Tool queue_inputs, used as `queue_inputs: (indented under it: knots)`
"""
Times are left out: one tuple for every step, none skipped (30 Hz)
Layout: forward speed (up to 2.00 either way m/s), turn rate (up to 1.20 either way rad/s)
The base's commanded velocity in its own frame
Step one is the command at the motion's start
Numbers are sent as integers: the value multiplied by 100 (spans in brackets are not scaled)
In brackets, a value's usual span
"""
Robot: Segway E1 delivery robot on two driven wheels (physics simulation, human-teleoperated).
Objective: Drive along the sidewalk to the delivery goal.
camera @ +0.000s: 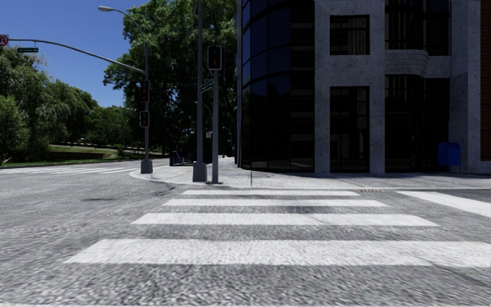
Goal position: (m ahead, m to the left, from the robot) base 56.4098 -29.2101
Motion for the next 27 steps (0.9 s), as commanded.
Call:
queue_inputs:
  knots:
    - [200,0]
    - [200,0]
    - [200,0]
    - [200,0]
    - [200,0]
    - [200,0]
    - [200,0]
    - [200,0]
    - [200,0]
    - [200,0]
    - [200,0]
    - [200,0]
    - [200,0]
    - [200,0]
    - [200,0]
    - [200,0]
    - [200,0]
    - [200,0]
    - [200,0]
    - [200,0]
    - [200,0]
    - [200,0]
    - [200,0]
    - [200,0]
    - [200,0]
    - [200,0]
    - [200,0]
